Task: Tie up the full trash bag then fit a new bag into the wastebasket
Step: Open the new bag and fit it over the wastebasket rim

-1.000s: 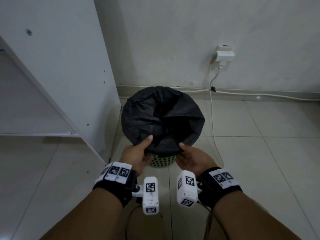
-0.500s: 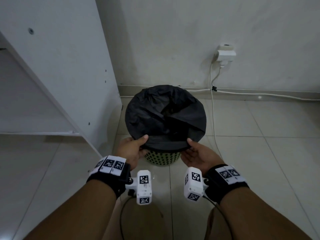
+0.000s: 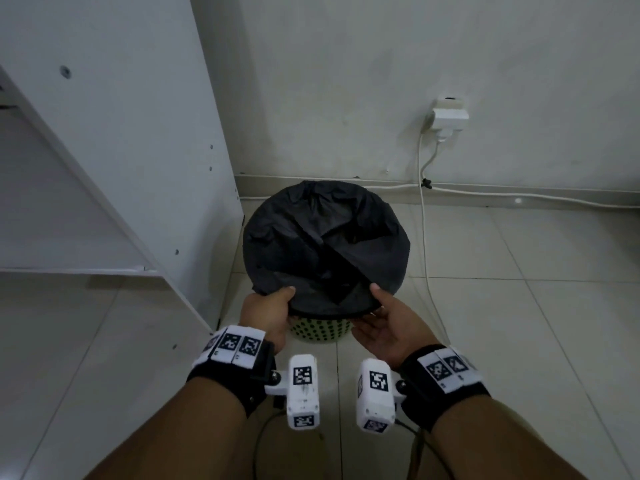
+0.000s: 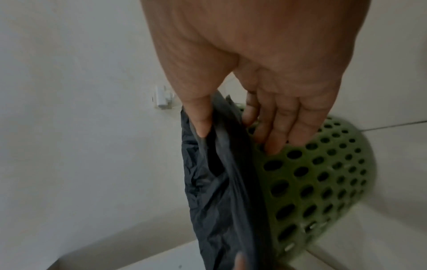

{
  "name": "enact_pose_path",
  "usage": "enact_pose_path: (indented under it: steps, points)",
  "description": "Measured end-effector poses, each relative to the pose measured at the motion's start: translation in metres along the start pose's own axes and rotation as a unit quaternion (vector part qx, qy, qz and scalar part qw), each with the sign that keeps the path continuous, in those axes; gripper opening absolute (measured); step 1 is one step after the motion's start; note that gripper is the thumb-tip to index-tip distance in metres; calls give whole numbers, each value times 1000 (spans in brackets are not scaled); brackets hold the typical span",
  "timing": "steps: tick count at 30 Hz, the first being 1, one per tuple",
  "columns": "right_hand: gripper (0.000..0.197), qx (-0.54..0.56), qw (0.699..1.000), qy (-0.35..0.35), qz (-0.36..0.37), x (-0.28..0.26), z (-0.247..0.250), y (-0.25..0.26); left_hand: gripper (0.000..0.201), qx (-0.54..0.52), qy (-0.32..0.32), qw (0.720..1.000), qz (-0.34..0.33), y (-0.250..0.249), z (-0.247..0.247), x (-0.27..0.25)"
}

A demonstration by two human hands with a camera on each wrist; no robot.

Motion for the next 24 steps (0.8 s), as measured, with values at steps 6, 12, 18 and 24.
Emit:
enact_pose_path:
  steps: [6,12,18,24]
  points:
    - [13,36,999,1,25,4,9,17,11,-16,36,999,-2,-17,3,0]
    - [4,42,998,-6,41,7,-5,-1,20,-51,15,998,43,21,-17,-23]
    - [22,23,997,1,79,1,8,0,13,12,-23,1000,3,8,-1,-11]
    - [33,44,997,-8,60,6,20,9,6,10,15,1000,-4,-11,9,-1]
Point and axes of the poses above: each hand's wrist, its own x-axis towards the middle knuckle, its own z-axis out of the back of the hand, y = z × x, the point moved 7 cm from there along x, towards the middle knuckle, and after that the axes turned 5 degrees about y, right-handed, at the moved point
